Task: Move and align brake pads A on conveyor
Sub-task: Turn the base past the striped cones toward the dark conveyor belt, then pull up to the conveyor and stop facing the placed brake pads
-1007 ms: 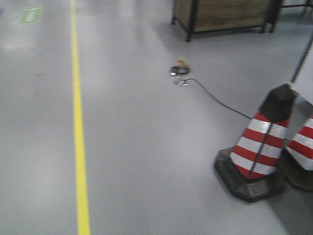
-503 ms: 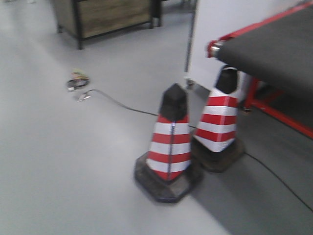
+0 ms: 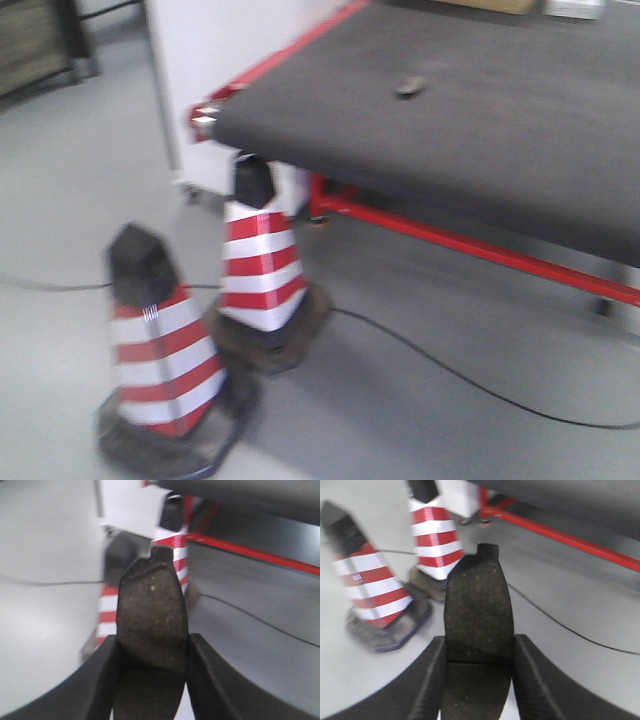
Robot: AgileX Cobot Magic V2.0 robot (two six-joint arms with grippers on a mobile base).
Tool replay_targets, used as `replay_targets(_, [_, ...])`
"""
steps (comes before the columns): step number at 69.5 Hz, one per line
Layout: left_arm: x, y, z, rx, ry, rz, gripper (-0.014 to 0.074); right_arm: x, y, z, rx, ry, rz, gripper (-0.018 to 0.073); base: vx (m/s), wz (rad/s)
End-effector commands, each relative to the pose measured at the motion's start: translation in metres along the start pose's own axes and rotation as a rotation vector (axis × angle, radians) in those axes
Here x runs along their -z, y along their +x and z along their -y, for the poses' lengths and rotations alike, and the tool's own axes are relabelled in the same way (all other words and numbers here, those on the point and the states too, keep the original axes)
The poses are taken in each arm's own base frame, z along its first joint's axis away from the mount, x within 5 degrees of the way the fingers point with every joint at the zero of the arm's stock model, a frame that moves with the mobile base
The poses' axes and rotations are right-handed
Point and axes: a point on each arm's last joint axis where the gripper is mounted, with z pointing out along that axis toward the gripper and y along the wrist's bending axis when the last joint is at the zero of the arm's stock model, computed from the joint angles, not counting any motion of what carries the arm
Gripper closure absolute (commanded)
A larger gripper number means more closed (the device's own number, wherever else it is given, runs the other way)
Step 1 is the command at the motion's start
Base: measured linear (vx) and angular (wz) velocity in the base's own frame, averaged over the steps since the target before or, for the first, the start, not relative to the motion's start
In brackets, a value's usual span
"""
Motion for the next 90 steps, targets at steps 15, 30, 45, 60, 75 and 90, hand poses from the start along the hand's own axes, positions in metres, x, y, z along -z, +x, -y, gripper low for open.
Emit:
replay_targets(15, [0.0041, -0.0149, 0.0023, -0.004, 0.023, 0.100, 0.0602, 0.0034, -0.0155, 0.0003, 0.010, 0.007, 0.102, 0.0564, 0.25, -0.75])
replay_targets(30, [0.0041, -0.0149, 0.0023, -0.004, 0.023, 0.100, 0.0602, 0.0034, -0.0154, 0.0002, 0.009, 0.007, 0.101, 0.0564, 0.26, -0.63])
replay_targets(45, [0.0041, -0.0149, 0.0023, -0.004, 0.023, 0.100, 0.0602, 0.0034, -0.0154, 0.0002, 0.009, 0.007, 0.101, 0.0564, 0.32, -0.36])
replay_targets(60, [0.0041, -0.0149, 0.0023, -0.004, 0.023, 0.100, 0.0602, 0.0034, -0.0154, 0.0002, 0.009, 0.007, 0.101, 0.0564, 0.40, -0.12])
replay_targets(75, [0.0041, -0.0149, 0.0023, -0.004, 0.023, 0.100, 0.0602, 0.0034, -0.0155, 0.0002, 0.009, 0.007, 0.102, 0.0564, 0.43, -0.07])
replay_targets(90, [0.0041, -0.0149, 0.0023, -0.004, 0.023, 0.100, 0.0602, 0.0034, -0.0155, 0.0002, 0.009, 0.007, 0.102, 0.0564, 0.40, -0.08])
